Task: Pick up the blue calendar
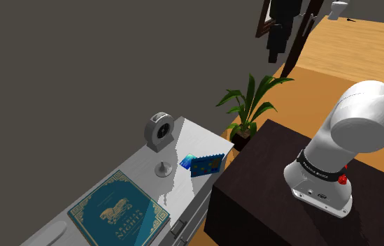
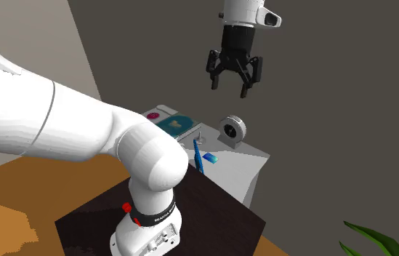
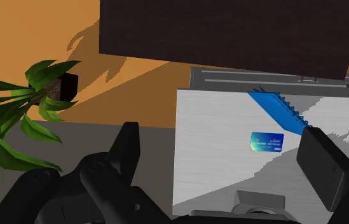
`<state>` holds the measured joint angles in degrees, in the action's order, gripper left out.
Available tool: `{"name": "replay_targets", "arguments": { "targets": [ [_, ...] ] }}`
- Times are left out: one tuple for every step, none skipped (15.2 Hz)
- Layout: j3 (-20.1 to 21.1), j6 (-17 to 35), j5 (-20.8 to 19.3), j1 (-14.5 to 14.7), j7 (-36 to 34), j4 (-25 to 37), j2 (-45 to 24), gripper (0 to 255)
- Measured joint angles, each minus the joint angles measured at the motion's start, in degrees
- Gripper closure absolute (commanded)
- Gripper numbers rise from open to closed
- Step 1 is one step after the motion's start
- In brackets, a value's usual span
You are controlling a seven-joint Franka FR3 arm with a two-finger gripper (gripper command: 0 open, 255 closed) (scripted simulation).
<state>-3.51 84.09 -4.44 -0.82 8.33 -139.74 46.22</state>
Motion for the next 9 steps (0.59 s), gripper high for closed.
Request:
{"name": "replay_targets", "arguments": {
  "targets": [
    [0.00,0.00,0.00,0.00,0.00,0.00,0.00,0],
    [0.04,0.98,0.01,0.28,0.34,-0.91,0.11,0],
    [0.16,2.56,0.09,0.75,0.79,-2.39,0.31,0],
    [0.40,4.22,0.26,1.35,1.25,-3.44,0.07,0],
    [0.67,6.26,0.43,1.99,1.69,-5.38,0.39,0],
    [0.85,8.23,0.52,2.62,2.29,-7.06,0.53,0],
    [0.89,10.80,0.53,3.22,2.99,-8.55,-0.19,0],
    [1.38,13.01,0.87,4.03,3.25,-10.75,0.30,0],
    [1.76,15.51,1.15,4.84,3.62,-12.33,-0.22,0]
  ]
}}
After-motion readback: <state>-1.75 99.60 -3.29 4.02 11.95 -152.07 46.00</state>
